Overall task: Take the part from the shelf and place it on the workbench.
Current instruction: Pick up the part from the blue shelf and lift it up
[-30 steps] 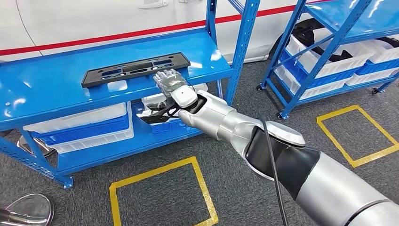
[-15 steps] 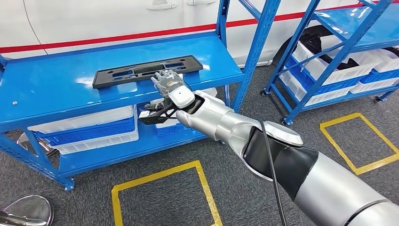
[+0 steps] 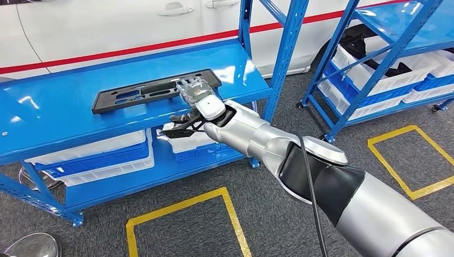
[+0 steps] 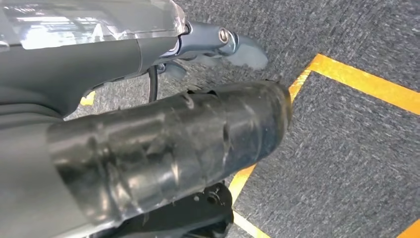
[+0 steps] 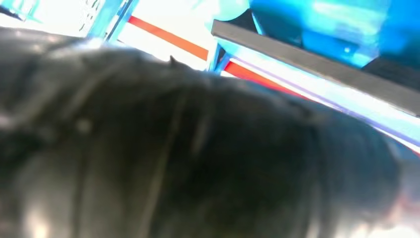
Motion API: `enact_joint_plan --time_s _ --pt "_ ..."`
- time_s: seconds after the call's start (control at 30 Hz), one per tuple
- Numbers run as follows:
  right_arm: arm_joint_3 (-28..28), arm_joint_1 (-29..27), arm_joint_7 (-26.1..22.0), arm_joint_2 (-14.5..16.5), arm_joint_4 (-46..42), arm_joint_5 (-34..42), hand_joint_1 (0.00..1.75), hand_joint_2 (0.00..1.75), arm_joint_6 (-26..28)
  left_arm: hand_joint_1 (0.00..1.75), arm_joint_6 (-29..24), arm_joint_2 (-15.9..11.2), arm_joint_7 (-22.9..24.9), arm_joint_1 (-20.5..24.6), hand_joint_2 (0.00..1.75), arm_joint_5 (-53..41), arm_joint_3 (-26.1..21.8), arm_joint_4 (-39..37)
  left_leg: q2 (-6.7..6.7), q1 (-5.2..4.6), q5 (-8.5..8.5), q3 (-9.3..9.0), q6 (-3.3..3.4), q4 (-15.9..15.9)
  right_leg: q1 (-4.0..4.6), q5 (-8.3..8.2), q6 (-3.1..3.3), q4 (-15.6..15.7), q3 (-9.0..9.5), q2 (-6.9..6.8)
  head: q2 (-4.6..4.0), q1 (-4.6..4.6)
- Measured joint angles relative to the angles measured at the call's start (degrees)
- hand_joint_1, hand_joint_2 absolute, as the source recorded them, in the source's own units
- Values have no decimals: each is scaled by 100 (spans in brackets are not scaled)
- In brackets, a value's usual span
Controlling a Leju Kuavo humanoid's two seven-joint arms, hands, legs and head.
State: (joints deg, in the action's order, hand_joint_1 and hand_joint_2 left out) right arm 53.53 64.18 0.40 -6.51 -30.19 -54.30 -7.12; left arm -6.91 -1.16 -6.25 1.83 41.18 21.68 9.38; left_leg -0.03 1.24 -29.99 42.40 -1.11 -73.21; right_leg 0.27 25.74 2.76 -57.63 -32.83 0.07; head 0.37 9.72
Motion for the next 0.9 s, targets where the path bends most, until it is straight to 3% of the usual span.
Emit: enact_joint_plan --time_s 0.07,0.13,0.3,0.33,0.4,0.47,0.5,0.53,0.6,0.63,0.73,0.8,0.83,0.9 --pt "0 -7 3 3 4 -10 0 0 1 0 -1 -2 -4 -1 0 0 0 0 3 -2 474 -216 20 649 -1 111 -25 -66 76 4 0 1" --pt "0 7 7 5 9 -17 0 0 2 0 -2 -5 -9 8 0 1 0 0 3 -23 673 -453 67 1186 19 208 -73 -142 89 7 1 1" --pt "-3 21 10 7 25 -25 0 0 4 0 -2 2 -15 5 0 8 0 0 -22 -13 585 -577 208 1398 20 339 -200 -268 26 3 0 2" --pt "-5 29 11 7 28 -26 0 0 4 0 -2 5 -15 5 0 9 0 0 -20 3 577 -613 235 1426 5 433 -237 -464 -71 4 0 3" --pt "-8 21 12 7 39 -30 0 0 4 0 -4 9 -14 12 0 11 0 0 -18 11 536 -673 270 1444 -45 682 -305 -1164 -464 0 0 3" --pt "-8 -27 12 7 55 -33 0 0 3 0 -11 9 -13 16 0 13 0 0 -23 18 479 -737 277 1444 -102 731 -356 -1712 -848 -2 0 2" --pt "-8 -46 12 7 65 -33 0 0 3 0 -14 9 -12 13 0 14 0 0 -29 24 445 -780 271 1443 -126 594 -371 -1704 -916 -3 0 3" --pt "-8 -53 12 6 75 -34 0 0 3 0 -15 11 -11 9 0 14 0 0 -34 33 410 -829 258 1443 -142 368 -377 -1490 -882 -4 0 2" --pt "-9 -40 12 6 87 -35 0 0 4 0 -15 16 -10 6 0 15 0 -1 -41 44 335 -921 209 1447 -143 -107 -360 -766 -646 -4 0 2" --pt "-9 -31 12 7 90 -36 0 0 3 0 -15 18 -9 10 0 15 0 -2 -44 44 307 -947 177 1450 -125 -223 -339 -478 -528 -4 1 2" --pt "-9 -19 12 8 96 -39 0 0 3 0 -15 20 -5 24 0 15 0 -3 -44 40 266 -967 68 1478 -72 -152 -260 -197 -385 5 1 2" --pt "-12 -17 12 7 97 -46 0 0 7 0 -15 17 -3 23 0 15 0 -2 -26 50 200 -969 7 1433 -93 -116 -200 -125 -310 8 0 1" --pt "-14 -7 12 6 98 -51 0 0 7 0 -15 16 -2 21 0 16 0 -3 -18 53 116 -906 -10 1275 -103 -106 -163 -86 -257 7 0 0" --pt "-17 -2 11 25 103 -58 0 0 4 0 -13 17 -3 19 0 16 0 -3 -9 49 -150 -548 -13 594 -87 -66 -91 -52 -171 11 0 -2"
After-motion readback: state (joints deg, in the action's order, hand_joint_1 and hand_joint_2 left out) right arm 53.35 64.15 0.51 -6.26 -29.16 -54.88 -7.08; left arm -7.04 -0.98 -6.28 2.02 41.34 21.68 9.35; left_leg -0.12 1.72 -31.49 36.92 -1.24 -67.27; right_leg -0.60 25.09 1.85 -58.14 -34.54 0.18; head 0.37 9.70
